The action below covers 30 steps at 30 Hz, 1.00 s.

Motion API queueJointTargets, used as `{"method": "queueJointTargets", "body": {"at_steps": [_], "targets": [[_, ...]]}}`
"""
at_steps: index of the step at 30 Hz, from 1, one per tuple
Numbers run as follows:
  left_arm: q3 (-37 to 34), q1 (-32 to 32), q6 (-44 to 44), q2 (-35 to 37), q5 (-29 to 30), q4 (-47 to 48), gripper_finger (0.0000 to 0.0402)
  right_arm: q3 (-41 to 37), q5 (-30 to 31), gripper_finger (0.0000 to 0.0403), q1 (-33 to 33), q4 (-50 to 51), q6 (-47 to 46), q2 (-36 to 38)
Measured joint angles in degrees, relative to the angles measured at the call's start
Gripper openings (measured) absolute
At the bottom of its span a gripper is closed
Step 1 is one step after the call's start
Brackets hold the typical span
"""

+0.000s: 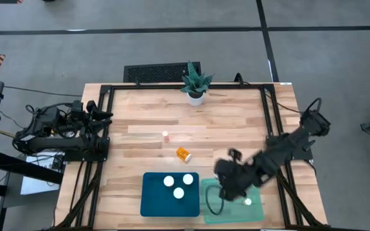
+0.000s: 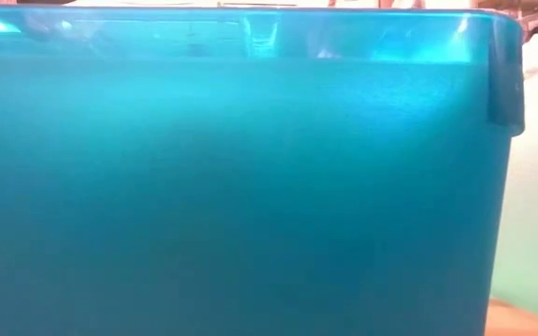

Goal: Pick and place medicine bottles into bin by pill shape (circle, oval)
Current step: Put the small blue pill bottle into the light blue bin

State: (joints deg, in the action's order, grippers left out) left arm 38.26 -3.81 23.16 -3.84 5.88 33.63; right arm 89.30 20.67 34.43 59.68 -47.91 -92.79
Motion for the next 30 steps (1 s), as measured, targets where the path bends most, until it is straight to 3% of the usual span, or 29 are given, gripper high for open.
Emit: {"method": "queueJointTargets", "body": {"at_steps": [4,10,21,30], "targets": [[0.0,0.0,0.0,0.0,0.1,0.0,0.018,-4.1,2.2,0.0134,7.1,-0.5,-11.3,-0.4],[0.0,0.0,0.4,0.0,0.8,0.1,0.018,-8.0,3.9,0.0137,11.4,-2.6,-21.0,-3.1],[0.0,0.0,2.1,0.0,0.8,0.3,0.018,-8.2,2.5,0.0134,12.4,-3.8,-23.9,-12.6],[0.0,0.0,3.0,0.0,1.0,0.4,0.018,-8.2,9.6,0.0135,12.8,-4.7,-29.5,-19.4]]}}
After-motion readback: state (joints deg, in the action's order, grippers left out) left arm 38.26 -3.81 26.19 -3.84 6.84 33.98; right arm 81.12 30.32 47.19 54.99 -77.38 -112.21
